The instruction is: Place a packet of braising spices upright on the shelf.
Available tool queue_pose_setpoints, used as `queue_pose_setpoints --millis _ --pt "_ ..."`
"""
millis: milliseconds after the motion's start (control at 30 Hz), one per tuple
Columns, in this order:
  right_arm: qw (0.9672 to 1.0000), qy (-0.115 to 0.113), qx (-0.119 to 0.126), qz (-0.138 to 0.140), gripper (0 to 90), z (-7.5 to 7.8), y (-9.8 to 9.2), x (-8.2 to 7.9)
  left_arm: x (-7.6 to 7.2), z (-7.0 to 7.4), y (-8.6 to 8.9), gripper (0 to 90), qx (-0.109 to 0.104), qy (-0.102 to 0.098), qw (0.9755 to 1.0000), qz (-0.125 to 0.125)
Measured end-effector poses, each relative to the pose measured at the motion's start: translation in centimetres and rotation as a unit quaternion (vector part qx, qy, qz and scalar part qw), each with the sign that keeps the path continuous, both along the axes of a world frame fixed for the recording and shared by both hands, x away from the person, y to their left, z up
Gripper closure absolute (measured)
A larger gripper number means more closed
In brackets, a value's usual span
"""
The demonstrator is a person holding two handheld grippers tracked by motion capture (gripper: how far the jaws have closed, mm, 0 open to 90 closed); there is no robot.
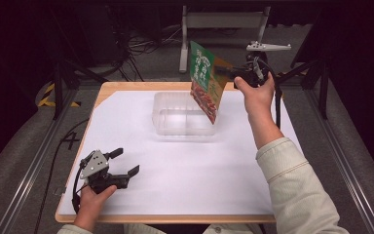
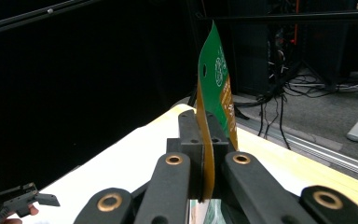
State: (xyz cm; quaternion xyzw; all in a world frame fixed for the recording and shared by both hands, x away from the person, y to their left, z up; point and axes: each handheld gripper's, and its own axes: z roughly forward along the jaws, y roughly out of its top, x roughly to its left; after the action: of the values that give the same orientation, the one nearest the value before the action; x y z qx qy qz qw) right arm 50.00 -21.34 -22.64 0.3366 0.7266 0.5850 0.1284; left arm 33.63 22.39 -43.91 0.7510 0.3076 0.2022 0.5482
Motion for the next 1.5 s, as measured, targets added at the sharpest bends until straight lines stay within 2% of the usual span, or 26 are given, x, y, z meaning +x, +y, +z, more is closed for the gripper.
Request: queue_pose_setpoints --millis 600,700,1500 --pt "0.9998 -0.007 -0.015 0.01 90.0 -1.3 0.4 0.8 0.1 0.0 -0.1 12.9 -0.001 0.0 1.0 -0.002" --pt "0.9997 -0.006 -0.023 0.005 90.0 -1.6 0.5 1.0 0.1 0.0 -0.1 12.9 0.0 0.001 1.0 -0.002" --pt "0.9992 0.01 -0.037 -0.006 90.0 -3.9 0.2 2.2 0.1 0.0 0.0 12.8 0.0 0.002 1.0 -0.002"
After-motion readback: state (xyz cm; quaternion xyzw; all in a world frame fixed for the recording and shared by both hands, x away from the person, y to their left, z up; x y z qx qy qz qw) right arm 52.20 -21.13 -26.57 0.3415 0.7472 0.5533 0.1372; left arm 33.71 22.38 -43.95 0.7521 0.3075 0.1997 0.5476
